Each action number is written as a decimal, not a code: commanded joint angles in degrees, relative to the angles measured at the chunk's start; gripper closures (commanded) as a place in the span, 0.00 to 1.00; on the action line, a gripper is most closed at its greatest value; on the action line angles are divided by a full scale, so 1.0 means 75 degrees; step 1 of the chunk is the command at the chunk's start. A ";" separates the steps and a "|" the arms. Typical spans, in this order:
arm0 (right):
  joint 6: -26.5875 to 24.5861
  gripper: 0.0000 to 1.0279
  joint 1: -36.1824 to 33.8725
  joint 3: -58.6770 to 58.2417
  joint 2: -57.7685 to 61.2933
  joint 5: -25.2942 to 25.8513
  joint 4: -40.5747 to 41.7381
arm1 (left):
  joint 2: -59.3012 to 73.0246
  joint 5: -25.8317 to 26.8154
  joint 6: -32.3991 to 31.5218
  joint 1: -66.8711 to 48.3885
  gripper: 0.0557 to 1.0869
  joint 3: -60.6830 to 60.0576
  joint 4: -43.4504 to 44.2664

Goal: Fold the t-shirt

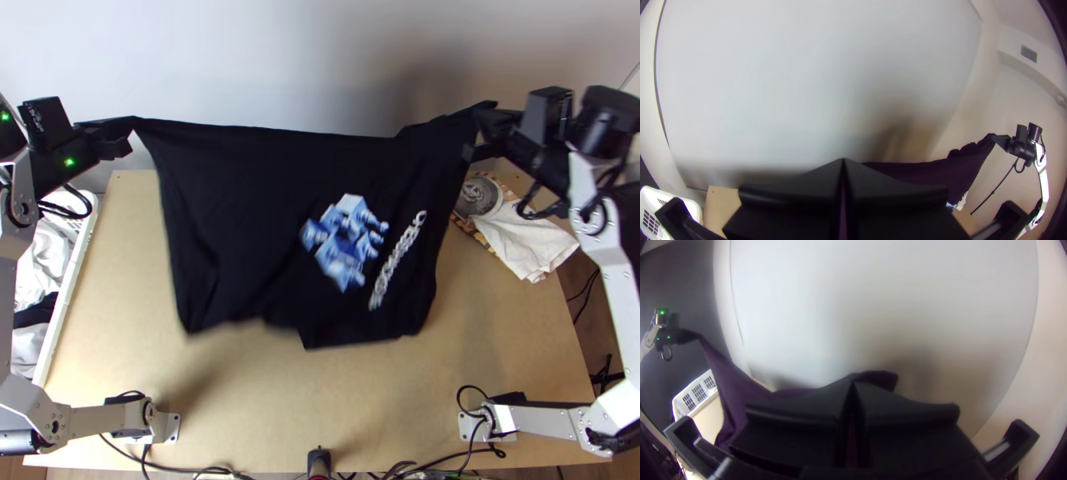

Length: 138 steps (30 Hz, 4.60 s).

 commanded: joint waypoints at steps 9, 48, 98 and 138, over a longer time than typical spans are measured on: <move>-0.0278 0.97 0.0256 0.1020 -0.3378 -0.0043 -0.1582 | -0.3590 0.0045 0.0741 -0.0429 0.97 0.1130 -0.0769; 0.0472 0.97 -0.0131 0.0481 -0.4070 -0.0406 -0.0832 | -0.4820 0.0256 0.0378 0.0415 0.97 -0.0745 0.0133; 0.0039 0.97 -0.0951 -0.2133 0.4063 -0.0805 0.3574 | 0.4695 -0.1759 0.0881 -0.0968 0.97 -0.1120 0.4457; -0.0430 0.97 -0.0787 0.0528 0.6020 -0.0723 0.1054 | 0.6359 -0.2169 0.2370 -0.1203 0.97 0.1177 0.2301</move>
